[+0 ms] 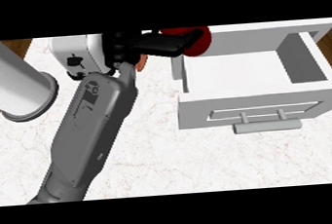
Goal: Pick up the can, place it into the drawer and close the drawer
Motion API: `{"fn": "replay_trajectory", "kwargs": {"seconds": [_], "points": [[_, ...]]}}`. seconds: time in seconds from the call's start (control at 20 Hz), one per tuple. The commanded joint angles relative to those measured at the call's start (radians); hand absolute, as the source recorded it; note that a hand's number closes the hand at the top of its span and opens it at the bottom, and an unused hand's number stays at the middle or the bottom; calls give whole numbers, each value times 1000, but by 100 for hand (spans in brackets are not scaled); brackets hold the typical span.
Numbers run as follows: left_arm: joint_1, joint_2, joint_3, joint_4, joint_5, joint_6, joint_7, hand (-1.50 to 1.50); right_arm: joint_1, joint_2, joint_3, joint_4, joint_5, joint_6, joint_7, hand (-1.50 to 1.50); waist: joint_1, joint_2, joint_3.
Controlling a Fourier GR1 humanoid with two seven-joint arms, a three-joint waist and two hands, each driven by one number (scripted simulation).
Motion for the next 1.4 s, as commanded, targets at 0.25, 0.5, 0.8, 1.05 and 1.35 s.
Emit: {"fn": "replay_trajectory", "kwargs": {"seconds": [0.25, 0.5, 0.8, 1.05, 1.35], "points": [[-187, 0, -34, 217, 78, 64, -71, 150, -58, 8, 20, 57, 60, 10, -37, -150, -4, 2, 0], [-283, 0, -110, 350, 177, 137, -133, 150, 4, 27, 69, -59, 34, -28, 6, -150, -30, 6, 0], [-395, 0, -137, 448, 265, 150, -139, 150, -37, 26, 61, 34, 74, 7, -51, -150, -25, 6, 1], [-422, 0, -197, 532, 376, 151, -202, 150, -36, 14, 40, 0, 45, 4, -10, -150, -41, 9, 1], [-401, 0, -313, 570, 457, 197, -274, 150, -22, -19, 5, -5, -35, -9, 31, -150, -57, 9, 1]]}}
